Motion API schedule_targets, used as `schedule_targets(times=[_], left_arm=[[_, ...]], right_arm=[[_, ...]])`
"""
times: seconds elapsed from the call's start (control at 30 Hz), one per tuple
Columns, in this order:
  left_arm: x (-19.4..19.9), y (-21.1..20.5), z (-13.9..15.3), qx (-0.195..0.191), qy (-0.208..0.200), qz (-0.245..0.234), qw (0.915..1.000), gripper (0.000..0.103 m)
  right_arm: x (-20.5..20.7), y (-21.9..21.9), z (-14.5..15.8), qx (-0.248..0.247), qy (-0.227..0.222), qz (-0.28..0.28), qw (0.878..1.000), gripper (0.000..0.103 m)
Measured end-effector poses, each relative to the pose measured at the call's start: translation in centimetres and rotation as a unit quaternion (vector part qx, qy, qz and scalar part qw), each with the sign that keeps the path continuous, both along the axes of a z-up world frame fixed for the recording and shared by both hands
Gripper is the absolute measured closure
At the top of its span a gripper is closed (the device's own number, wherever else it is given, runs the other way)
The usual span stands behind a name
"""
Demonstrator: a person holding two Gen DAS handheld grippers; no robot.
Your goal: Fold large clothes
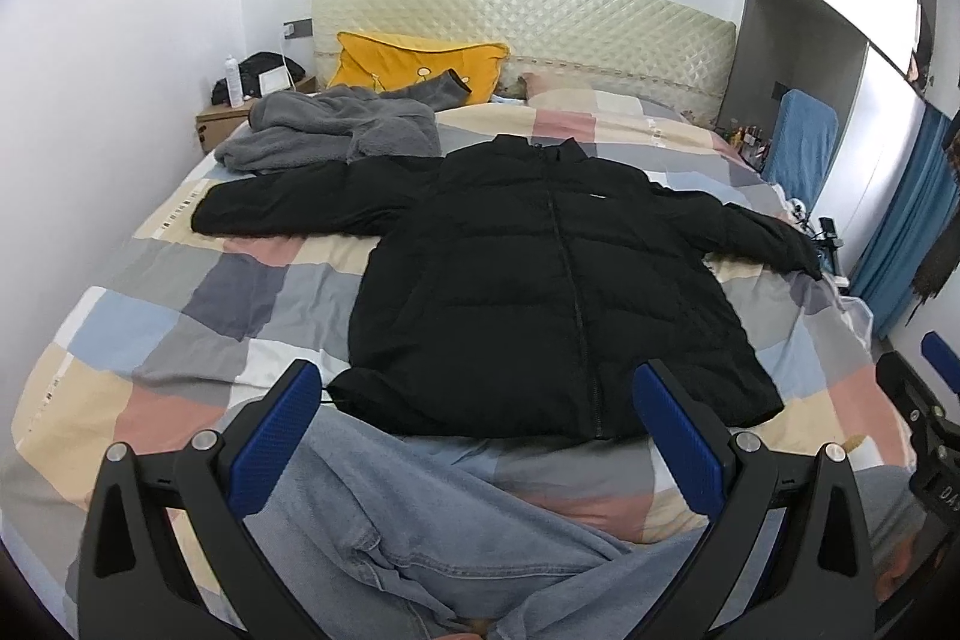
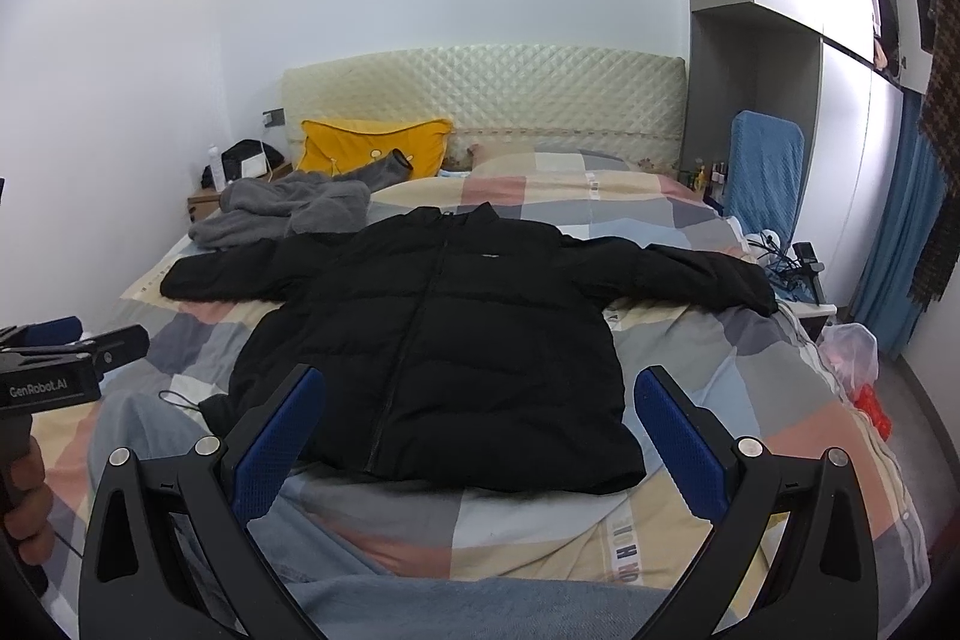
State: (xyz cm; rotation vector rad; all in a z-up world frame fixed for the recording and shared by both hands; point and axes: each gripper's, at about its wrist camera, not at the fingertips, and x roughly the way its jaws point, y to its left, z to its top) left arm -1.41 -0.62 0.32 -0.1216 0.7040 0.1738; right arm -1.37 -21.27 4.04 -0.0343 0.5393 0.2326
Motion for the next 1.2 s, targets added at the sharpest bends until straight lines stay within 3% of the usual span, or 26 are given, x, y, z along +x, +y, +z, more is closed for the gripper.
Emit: schedule_targets(times=[0.2,0.53,0.8,1.0,1.2], left_arm=[[0.2,0.2,-0.2,-0.024,0.005,-0.002,0.9997,0.0],[0.7,0.6,-0.9,-0.016,0.008,0.027,0.9995,0.0],[1.4,-0.4,-1.1,-0.017,0.015,0.013,0.9997,0.0],[2.3,-0.6,-1.3,-0.02,0.025,0.013,0.9994,0.0],[3.2,-0.7,-1.2,-0.03,0.03,0.008,0.9991,0.0]], right_arm=[[0.2,-0.3,-0.3,0.001,0.004,0.002,1.0,0.0],[0.9,-0.9,-0.8,0.004,0.01,0.008,1.0,0.0],[1.7,-1.0,-1.0,0.009,0.014,0.015,1.0,0.0],[2.8,-2.0,-1.0,0.044,0.024,0.011,0.999,0.0],[4.2,-1.4,-0.9,0.027,0.024,0.014,0.999,0.0]])
